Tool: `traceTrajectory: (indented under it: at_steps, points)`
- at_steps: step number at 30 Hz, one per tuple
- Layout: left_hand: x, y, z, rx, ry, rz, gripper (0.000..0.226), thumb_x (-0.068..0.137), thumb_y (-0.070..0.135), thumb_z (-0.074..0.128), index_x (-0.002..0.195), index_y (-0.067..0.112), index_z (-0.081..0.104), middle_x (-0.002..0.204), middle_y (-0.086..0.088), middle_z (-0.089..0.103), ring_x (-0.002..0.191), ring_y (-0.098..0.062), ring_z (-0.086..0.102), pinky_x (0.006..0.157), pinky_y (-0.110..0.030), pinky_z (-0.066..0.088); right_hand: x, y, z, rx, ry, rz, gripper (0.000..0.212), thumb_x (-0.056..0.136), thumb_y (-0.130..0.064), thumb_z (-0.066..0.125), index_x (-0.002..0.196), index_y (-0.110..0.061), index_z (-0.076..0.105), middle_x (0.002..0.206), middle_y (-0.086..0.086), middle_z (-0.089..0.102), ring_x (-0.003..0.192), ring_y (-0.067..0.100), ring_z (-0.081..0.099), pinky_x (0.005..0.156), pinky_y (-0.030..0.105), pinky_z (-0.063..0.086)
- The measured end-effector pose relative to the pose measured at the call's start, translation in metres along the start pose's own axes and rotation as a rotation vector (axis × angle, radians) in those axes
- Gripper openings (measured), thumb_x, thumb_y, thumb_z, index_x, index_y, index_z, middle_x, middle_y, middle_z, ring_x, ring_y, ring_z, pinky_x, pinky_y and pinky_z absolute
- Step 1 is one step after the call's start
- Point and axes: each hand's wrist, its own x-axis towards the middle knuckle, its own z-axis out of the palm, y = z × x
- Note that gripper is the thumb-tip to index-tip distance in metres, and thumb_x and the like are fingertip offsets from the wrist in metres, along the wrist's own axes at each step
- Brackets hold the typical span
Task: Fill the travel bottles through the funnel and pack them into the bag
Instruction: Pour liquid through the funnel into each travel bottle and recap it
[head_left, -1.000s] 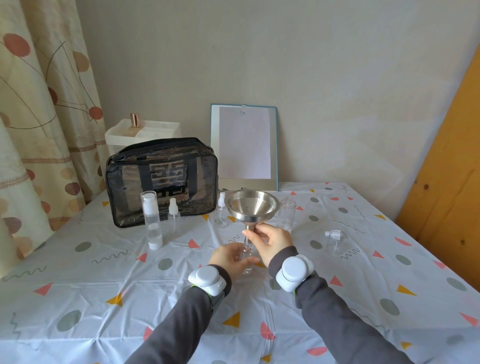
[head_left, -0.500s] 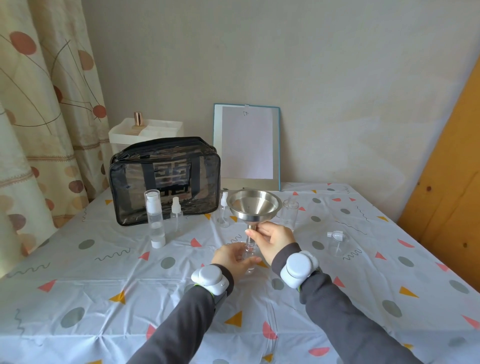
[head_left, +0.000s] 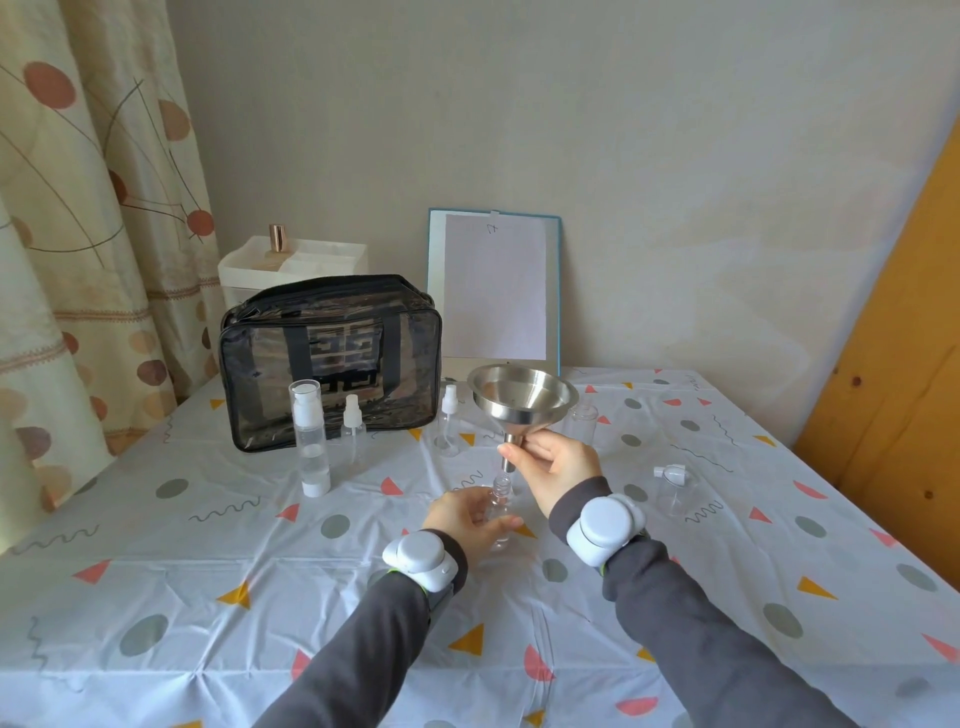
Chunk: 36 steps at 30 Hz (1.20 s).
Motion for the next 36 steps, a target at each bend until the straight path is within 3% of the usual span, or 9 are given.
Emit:
traceTrajectory:
  at_steps: [5,7,10,13,17,20,28,32,36]
  points:
    - [0.0,0.0,0.0,-0.005,0.011,0.006,0.051,0.071,0.031,0.078,0.114,0.01,0.062,0.093,0.009,0.06,0.091,-0.009,0.06,0.087,-0.021,0.046,-0.003,0.008,0.003,0.007,-0.004,0.001,0.005,0.08,-0.015,0.069,0.082,-0.01,0.07,0.072,-0.015,0.065,0.066,-0.02,0.058,0.063,-0.004,0.039]
    - [-0.001,-0.001,0.001,-0.001,0.015,0.015,0.05,0.071,0.031,0.078,0.114,0.01,0.062,0.093,0.01,0.061,0.093,-0.009,0.06,0.089,-0.023,0.047,-0.006,0.008,0.005,0.022,0.004,0.005,0.002,0.08,-0.016,0.07,0.079,-0.015,0.07,0.075,-0.012,0.067,0.068,-0.018,0.059,0.064,-0.002,0.041]
    - [0.001,-0.002,0.001,-0.012,0.003,0.02,0.042,0.071,0.031,0.078,0.108,0.015,0.064,0.1,0.005,0.068,0.095,-0.012,0.064,0.092,-0.027,0.048,-0.002,0.001,0.004,0.105,0.082,-0.01,0.017,0.081,-0.017,0.07,0.072,-0.031,0.065,0.068,-0.024,0.065,0.073,-0.016,0.061,0.066,-0.002,0.041]
    - [0.001,-0.004,0.001,-0.01,0.009,0.022,0.036,0.071,0.03,0.078,0.103,0.022,0.063,0.095,0.011,0.065,0.091,-0.009,0.062,0.088,-0.022,0.047,-0.002,0.002,0.006,0.041,0.012,0.014,0.015,0.081,-0.016,0.069,0.072,-0.027,0.065,0.068,-0.025,0.063,0.069,-0.019,0.059,0.064,-0.004,0.039]
    - [0.002,-0.003,0.001,0.003,0.029,0.031,0.044,0.071,0.031,0.079,0.107,0.012,0.065,0.083,0.017,0.06,0.085,-0.004,0.059,0.082,-0.017,0.045,-0.009,0.01,0.009,0.111,0.045,0.015,0.012,0.081,-0.012,0.069,0.077,-0.023,0.067,0.074,-0.021,0.065,0.072,-0.017,0.061,0.065,-0.002,0.041]
    - [0.002,-0.003,0.002,0.002,0.026,0.022,0.05,0.071,0.031,0.079,0.114,0.012,0.062,0.087,0.016,0.057,0.088,-0.005,0.057,0.082,-0.017,0.042,-0.007,0.007,0.008,0.102,0.02,0.021,0.004,0.081,-0.013,0.069,0.084,-0.016,0.07,0.076,-0.02,0.065,0.072,-0.018,0.06,0.066,-0.002,0.041]
    - [0.002,-0.003,0.001,0.017,0.017,0.017,0.05,0.072,0.033,0.078,0.113,0.01,0.062,0.103,0.004,0.066,0.099,-0.013,0.062,0.093,-0.027,0.047,-0.008,0.004,0.01,0.053,-0.004,-0.009,0.012,0.082,-0.011,0.067,0.092,-0.005,0.07,0.082,-0.009,0.066,0.068,-0.022,0.057,0.065,-0.004,0.04]
    - [0.0,-0.002,0.001,-0.005,0.019,0.011,0.052,0.072,0.03,0.078,0.117,0.011,0.059,0.099,0.01,0.06,0.093,-0.007,0.058,0.088,-0.019,0.044,-0.009,0.001,0.004,0.088,0.057,-0.035,0.008,0.082,-0.014,0.068,0.089,-0.009,0.07,0.077,-0.016,0.065,0.072,-0.018,0.06,0.066,-0.002,0.04]
    - [-0.001,-0.002,0.0,-0.008,-0.001,0.014,0.044,0.073,0.03,0.077,0.112,0.012,0.063,0.106,-0.001,0.069,0.098,-0.013,0.064,0.094,-0.029,0.048,-0.005,-0.005,-0.009,0.132,0.115,-0.066,0.009,0.084,-0.014,0.065,0.079,-0.022,0.065,0.076,-0.015,0.067,0.073,-0.012,0.063,0.07,0.003,0.045]
